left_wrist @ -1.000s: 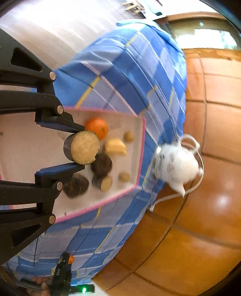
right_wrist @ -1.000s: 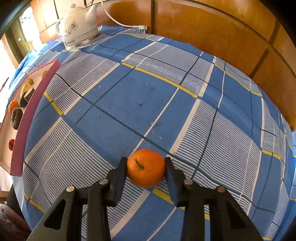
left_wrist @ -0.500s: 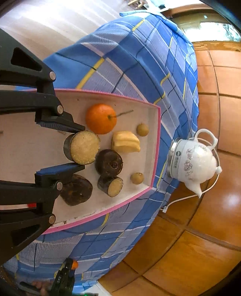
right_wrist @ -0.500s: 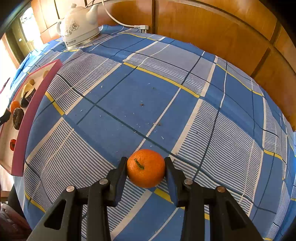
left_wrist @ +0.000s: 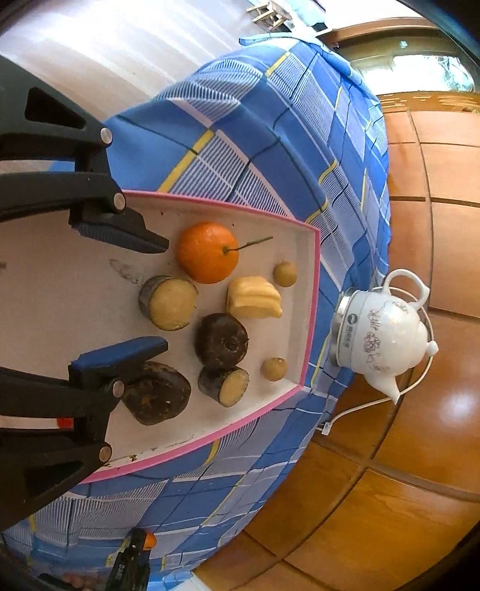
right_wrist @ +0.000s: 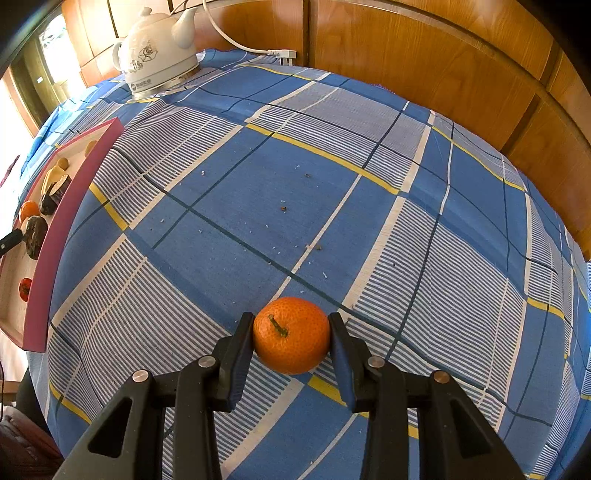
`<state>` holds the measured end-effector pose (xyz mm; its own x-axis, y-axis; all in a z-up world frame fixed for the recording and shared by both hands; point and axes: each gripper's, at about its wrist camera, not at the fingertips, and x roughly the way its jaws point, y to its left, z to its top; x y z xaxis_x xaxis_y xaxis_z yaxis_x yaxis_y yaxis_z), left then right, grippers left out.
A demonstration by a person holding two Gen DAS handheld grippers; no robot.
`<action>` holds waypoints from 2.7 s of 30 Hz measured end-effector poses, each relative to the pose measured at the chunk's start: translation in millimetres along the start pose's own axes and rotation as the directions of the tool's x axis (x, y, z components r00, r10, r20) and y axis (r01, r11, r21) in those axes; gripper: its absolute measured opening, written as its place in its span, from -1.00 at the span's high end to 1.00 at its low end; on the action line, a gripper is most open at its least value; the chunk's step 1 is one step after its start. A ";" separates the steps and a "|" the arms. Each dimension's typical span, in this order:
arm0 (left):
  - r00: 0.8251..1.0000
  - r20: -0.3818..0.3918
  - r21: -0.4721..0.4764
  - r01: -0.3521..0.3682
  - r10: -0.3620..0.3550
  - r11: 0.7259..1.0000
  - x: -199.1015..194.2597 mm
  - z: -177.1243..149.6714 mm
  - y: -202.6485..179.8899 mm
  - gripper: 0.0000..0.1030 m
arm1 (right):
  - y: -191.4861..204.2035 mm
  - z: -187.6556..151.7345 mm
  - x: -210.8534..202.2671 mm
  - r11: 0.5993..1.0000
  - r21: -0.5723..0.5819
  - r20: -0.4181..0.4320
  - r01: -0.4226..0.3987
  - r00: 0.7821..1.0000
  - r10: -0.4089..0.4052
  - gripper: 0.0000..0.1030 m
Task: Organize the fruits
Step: 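Carry the orange in the right tool toward the tray, then lower the orange into the tray beside the tomato and open the right tool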
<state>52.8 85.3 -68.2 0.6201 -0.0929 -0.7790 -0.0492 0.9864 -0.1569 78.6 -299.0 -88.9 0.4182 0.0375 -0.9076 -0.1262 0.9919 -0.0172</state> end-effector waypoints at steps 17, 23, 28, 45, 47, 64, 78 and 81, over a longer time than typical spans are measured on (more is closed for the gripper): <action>0.998 0.054 0.056 -0.034 0.031 0.998 -24.8 -1.1 -19.7 0.07 | 5.0 -1.2 -1.8 1.000 -0.020 0.003 0.000 1.000 0.000 0.23; 0.997 0.071 0.084 -0.032 0.026 0.996 -31.0 -1.3 -25.9 0.07 | 5.4 -2.1 -2.4 1.000 -0.021 0.005 0.000 1.000 0.000 0.23; 0.997 0.070 0.087 -0.031 0.025 0.996 -32.5 -2.6 -26.7 0.07 | 5.8 -2.1 -2.8 1.000 -0.024 0.005 -0.003 1.000 0.003 0.23; 0.997 0.072 0.059 -0.039 0.035 0.998 -35.3 0.6 -20.0 0.06 | 16.8 -1.9 -9.8 0.998 -0.048 0.011 -0.040 0.999 0.040 0.24; 0.996 0.075 0.046 -0.042 0.038 0.998 -35.8 2.0 -16.2 0.06 | 23.2 -0.7 -15.4 0.997 -0.061 0.022 -0.054 0.998 0.055 0.24; 0.994 0.093 -0.035 -0.054 0.057 0.998 -42.1 4.3 15.4 0.06 | 189.4 25.3 -52.2 0.891 -0.350 0.070 -0.288 0.941 0.332 0.24; 0.994 0.086 -0.075 -0.054 0.060 0.996 -39.5 3.3 31.1 0.06 | 280.5 44.5 2.4 0.825 -0.438 -0.119 -0.357 0.933 0.340 0.24; 0.995 0.083 -0.078 -0.054 0.060 0.995 -37.5 2.8 31.8 0.06 | 275.6 53.8 7.2 0.854 -0.399 -0.091 -0.334 0.941 0.326 0.24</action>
<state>30.1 120.5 -42.3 0.6788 -0.0216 -0.7340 -0.1436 0.9764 -0.1615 95.3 -18.8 -77.6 0.2703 0.3475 -0.8979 -0.6063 0.7859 0.1216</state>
